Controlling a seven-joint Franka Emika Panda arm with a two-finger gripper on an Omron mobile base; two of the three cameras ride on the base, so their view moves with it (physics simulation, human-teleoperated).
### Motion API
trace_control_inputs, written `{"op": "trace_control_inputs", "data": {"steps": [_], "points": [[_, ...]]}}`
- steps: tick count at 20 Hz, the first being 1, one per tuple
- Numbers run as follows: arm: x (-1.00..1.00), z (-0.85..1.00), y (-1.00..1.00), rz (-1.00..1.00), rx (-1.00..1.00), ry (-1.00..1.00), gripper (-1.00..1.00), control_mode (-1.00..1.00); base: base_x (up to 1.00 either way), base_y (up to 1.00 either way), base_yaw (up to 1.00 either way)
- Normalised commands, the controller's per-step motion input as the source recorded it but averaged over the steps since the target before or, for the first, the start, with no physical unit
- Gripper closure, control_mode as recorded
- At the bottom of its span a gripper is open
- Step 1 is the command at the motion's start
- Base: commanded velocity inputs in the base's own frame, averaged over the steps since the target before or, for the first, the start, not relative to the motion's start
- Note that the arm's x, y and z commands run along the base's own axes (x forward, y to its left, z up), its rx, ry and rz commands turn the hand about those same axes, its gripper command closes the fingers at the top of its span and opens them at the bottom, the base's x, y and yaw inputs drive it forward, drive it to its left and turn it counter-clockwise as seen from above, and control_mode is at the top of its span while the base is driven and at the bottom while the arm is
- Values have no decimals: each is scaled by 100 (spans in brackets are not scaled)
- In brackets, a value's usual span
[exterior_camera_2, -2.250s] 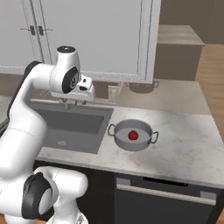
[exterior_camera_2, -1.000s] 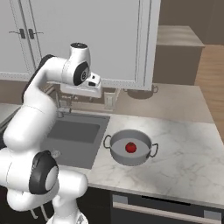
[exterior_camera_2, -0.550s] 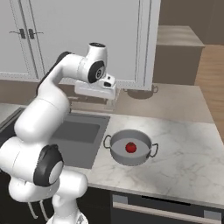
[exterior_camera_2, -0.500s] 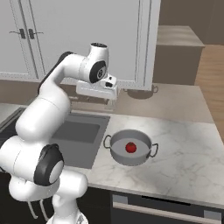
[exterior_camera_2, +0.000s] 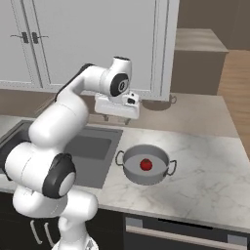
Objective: Dump the tomato from the pot into the sink. Then turn on the water and wash the tomato. Then turn off the water and put the tomato back in the pot.
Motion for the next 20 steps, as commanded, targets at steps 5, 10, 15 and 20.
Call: {"op": "trace_control_inputs", "data": {"steps": [5, 10, 15, 20], "points": [[0, -43, -10, 0, -9, 6, -100, -100, 0, 0, 0], [0, -40, -6, 0, -11, 2, -100, -100, 0, 0, 0], [0, -37, -7, 0, -7, 0, -100, -100, 0, 0, 0], [0, -37, -4, 0, -3, 0, -100, -100, 0, 0, 0]]}}
